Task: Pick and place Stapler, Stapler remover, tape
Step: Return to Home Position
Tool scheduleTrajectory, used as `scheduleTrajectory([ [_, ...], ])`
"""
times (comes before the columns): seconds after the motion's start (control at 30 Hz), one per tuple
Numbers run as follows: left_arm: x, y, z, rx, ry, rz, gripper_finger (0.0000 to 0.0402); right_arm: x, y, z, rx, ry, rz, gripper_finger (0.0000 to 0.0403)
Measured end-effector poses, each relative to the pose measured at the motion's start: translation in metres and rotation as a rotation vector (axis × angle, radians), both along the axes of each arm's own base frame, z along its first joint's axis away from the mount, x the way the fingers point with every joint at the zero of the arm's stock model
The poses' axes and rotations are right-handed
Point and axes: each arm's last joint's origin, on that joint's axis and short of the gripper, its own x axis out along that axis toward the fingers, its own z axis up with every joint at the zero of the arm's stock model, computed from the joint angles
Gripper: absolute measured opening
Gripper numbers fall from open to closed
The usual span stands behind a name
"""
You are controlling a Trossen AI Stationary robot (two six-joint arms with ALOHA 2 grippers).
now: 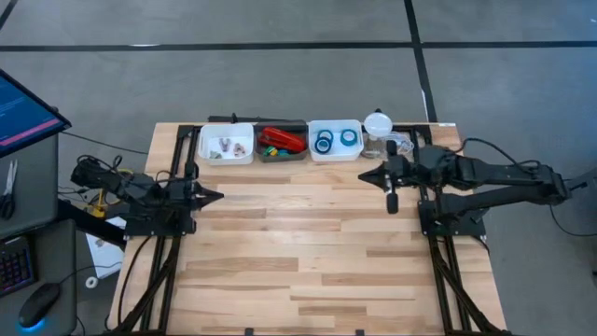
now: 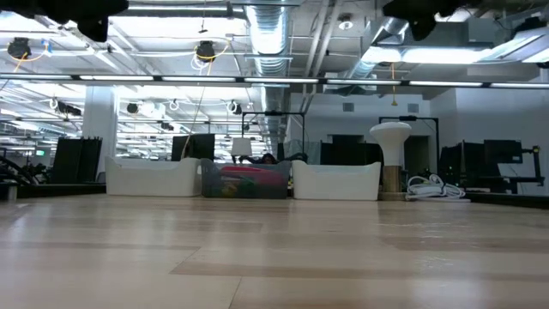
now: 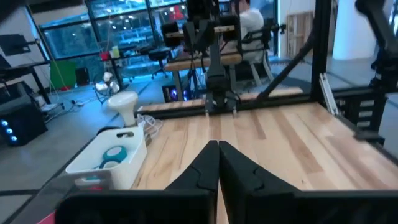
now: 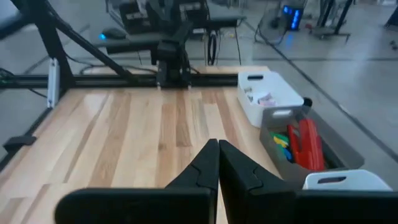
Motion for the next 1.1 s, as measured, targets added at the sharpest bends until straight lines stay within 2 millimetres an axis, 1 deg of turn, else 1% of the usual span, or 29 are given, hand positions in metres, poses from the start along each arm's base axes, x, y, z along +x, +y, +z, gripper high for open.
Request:
scheduleTrajectory([
  [0.1, 0.000, 0.000, 0.003, -0.015, -0.035, 0.000, 0.0001, -0.012, 0.004, 0.005, 0.007, -0.030, 0.023, 0.0000],
  [0.27, 0.000, 0.000, 0.004, -0.019, -0.043, 0.000, 0.0001, -0.028, 0.012, 0.011, 0.002, -0.066, 0.080, 0.0000],
  [0.37, 0.000, 0.000, 0.004, -0.029, -0.045, 0.001, 0.0001, -0.035, 0.016, 0.014, -0.016, -0.095, 0.082, 0.0000],
  [0.53, 0.000, 0.000, 0.005, -0.037, -0.050, 0.001, 0.0001, -0.042, 0.021, 0.017, -0.051, -0.115, 0.012, 0.0000],
  [0.67, 0.000, 0.000, 0.005, -0.038, -0.053, 0.001, 0.0002, -0.049, 0.027, 0.015, -0.058, -0.098, 0.059, 0.0000],
  [0.93, 0.000, 0.000, 0.006, -0.043, -0.064, 0.001, 0.0002, -0.048, 0.031, 0.023, -0.153, -0.183, 0.217, 0.0000],
  [1.1, 0.000, 0.000, 0.006, -0.044, -0.065, 0.001, 0.0002, -0.045, 0.022, 0.021, -0.173, -0.162, 0.197, 0.0000],
])
